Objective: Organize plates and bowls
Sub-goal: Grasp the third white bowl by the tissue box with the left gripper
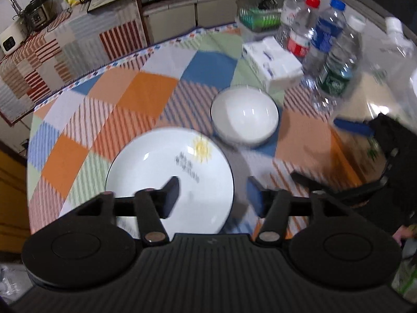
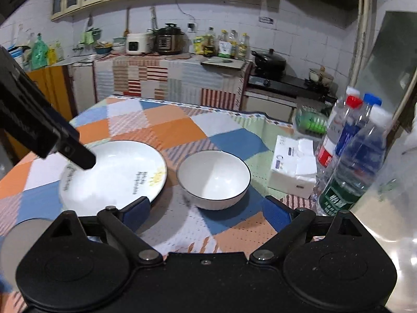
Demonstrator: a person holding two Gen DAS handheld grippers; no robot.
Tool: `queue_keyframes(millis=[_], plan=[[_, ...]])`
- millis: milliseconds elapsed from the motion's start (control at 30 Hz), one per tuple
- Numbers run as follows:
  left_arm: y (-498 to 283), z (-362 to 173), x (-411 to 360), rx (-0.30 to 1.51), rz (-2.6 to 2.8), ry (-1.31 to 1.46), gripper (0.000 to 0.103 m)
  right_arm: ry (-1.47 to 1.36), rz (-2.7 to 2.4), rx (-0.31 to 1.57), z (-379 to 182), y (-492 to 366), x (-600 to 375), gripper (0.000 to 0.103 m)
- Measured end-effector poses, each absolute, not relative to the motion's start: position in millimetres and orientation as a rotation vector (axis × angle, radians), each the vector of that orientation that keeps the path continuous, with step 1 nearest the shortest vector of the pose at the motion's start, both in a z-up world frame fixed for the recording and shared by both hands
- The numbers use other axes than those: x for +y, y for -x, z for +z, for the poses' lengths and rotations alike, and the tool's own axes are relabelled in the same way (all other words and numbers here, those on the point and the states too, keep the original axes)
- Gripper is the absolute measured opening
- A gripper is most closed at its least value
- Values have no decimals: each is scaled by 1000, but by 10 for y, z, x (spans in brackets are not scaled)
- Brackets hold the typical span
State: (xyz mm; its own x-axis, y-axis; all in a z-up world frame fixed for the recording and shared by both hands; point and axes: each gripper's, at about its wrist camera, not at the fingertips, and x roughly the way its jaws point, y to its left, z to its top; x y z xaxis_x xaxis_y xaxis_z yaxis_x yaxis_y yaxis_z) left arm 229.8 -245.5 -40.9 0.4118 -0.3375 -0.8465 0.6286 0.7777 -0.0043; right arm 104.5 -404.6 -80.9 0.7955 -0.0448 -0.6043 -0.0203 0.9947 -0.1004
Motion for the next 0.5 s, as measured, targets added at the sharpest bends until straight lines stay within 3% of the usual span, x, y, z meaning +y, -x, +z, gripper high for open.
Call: queue_keyframes(millis=[133,300,500], plan=[[-2575,-604,-2594,957,-633,-266,67,61,-61,684,-1129,-1321,-4104,95],[-2882,-905,-2807,929,-613,-254,79,52,-102,712,-1501,-1635,-4181,95],[-3203,-1207,-2973,988,-615,-229,79,54,-88,715,-1754,-1832,-4288,95]])
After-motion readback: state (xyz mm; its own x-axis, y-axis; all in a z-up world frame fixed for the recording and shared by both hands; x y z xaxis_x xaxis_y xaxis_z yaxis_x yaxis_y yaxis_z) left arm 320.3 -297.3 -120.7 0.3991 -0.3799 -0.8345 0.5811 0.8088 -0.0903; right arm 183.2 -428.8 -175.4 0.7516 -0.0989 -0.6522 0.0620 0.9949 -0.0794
